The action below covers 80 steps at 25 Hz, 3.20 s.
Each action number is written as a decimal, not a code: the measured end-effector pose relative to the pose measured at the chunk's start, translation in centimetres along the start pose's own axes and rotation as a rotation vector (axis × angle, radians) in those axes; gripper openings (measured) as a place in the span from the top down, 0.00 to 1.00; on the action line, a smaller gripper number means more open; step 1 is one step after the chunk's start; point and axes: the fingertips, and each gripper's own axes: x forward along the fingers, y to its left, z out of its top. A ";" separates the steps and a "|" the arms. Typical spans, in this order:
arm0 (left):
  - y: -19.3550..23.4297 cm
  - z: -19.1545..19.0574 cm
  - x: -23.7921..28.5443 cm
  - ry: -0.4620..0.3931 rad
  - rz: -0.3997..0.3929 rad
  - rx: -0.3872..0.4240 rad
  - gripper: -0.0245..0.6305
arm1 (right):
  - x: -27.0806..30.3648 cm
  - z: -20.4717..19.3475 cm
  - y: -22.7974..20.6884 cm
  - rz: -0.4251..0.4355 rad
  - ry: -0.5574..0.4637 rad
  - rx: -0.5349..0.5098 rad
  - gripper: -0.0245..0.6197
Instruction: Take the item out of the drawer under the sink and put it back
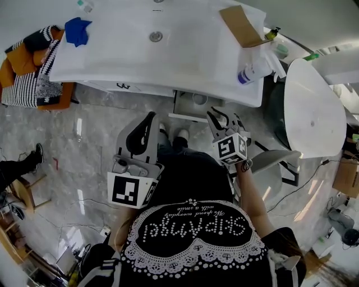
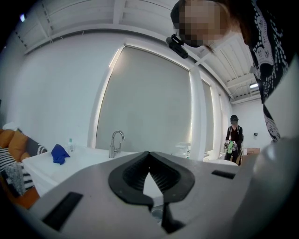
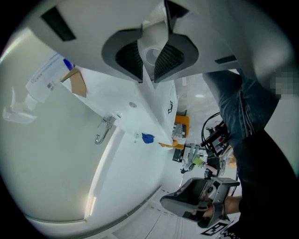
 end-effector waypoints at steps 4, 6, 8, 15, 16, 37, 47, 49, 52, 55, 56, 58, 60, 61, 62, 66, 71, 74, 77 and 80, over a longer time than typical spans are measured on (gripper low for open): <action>0.7 -0.2 0.0 0.008 0.015 -0.009 0.96 | 1.9 -1.0 0.8 0.047 0.045 -0.047 0.86; 1.1 -0.3 0.1 0.014 0.022 -0.012 0.96 | 2.8 -1.5 1.1 0.068 0.064 -0.070 0.86; 1.3 -0.3 0.1 0.018 0.029 -0.014 0.96 | 3.5 -1.9 1.4 0.087 0.081 -0.096 0.86; 2.0 -0.6 0.0 0.029 0.047 -0.019 0.96 | 6.3 -4.0 2.3 0.158 0.144 -0.159 0.86; 2.0 -0.7 0.0 0.030 0.050 -0.019 0.96 | 6.6 -4.4 2.4 0.168 0.156 -0.166 0.86; 3.2 -0.9 -0.9 0.046 0.110 -0.035 0.96 | 11.0 -8.9 4.1 0.256 0.269 -0.200 0.86; 3.5 -1.0 -1.3 0.061 0.140 -0.034 0.96 | 12.2 -10.7 4.1 0.273 0.310 -0.221 0.86; 3.6 -1.0 -1.3 0.056 0.146 -0.035 0.96 | 12.4 -11.1 4.3 0.283 0.319 -0.232 0.86; 3.7 -1.0 -1.4 0.061 0.149 -0.033 0.96 | 12.9 -11.6 4.6 0.299 0.333 -0.242 0.86; 3.9 -1.1 -1.3 0.071 0.156 -0.030 0.96 | 13.3 -12.1 4.7 0.304 0.345 -0.245 0.86; 4.0 -1.1 -1.3 0.072 0.159 -0.031 0.96 | 13.5 -12.2 4.7 0.303 0.350 -0.244 0.86; 4.2 -1.0 -1.3 0.071 0.166 -0.032 0.96 | 13.7 -12.5 4.7 0.303 0.358 -0.241 0.86; 4.3 -0.9 -1.2 0.070 0.169 -0.032 0.96 | 14.1 -12.7 4.7 0.307 0.364 -0.242 0.86; 4.4 -0.9 -1.1 0.069 0.171 -0.031 0.96 | 14.2 -12.8 4.7 0.310 0.369 -0.244 0.86; 4.5 -0.9 -1.0 0.070 0.173 -0.031 0.96 | 14.4 -12.9 4.7 0.313 0.374 -0.244 0.86; 4.8 -0.8 -0.9 0.072 0.188 -0.033 0.96 | 15.1 -13.5 4.7 0.323 0.393 -0.244 0.86; 5.4 -0.8 -0.9 0.076 0.207 -0.036 0.96 | 16.0 -13.9 5.1 0.346 0.403 -0.262 0.86; 5.6 -1.0 -1.1 0.095 0.214 -0.038 0.96 | 16.4 -14.2 5.6 0.366 0.409 -0.278 0.86; 5.7 -1.2 -1.2 0.102 0.220 -0.039 0.96 | 16.6 -14.3 5.9 0.373 0.411 -0.281 0.86; 5.8 -1.2 -1.2 0.100 0.224 -0.038 0.96 | 16.8 -14.6 6.0 0.379 0.418 -0.283 0.86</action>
